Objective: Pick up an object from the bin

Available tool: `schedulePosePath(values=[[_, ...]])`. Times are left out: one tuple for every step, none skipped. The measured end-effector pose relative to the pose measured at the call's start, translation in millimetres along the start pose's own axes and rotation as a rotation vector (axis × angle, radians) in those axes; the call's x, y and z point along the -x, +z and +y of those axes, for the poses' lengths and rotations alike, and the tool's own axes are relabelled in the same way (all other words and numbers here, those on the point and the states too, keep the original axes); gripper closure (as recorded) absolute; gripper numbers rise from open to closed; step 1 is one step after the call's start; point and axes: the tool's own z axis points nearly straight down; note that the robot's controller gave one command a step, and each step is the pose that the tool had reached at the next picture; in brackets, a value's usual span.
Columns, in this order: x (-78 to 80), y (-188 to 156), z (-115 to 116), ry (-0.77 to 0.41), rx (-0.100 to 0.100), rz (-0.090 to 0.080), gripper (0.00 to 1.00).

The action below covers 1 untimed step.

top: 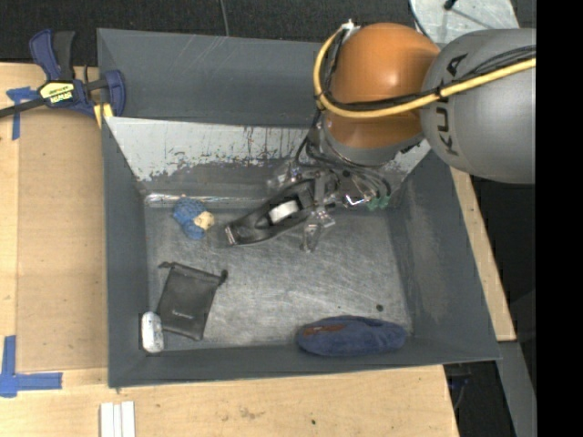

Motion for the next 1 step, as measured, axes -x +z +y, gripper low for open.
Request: schedulePosePath(values=[[11.3, -116.6, -0.9, 0.034, -0.005, -0.015, 1.0]])
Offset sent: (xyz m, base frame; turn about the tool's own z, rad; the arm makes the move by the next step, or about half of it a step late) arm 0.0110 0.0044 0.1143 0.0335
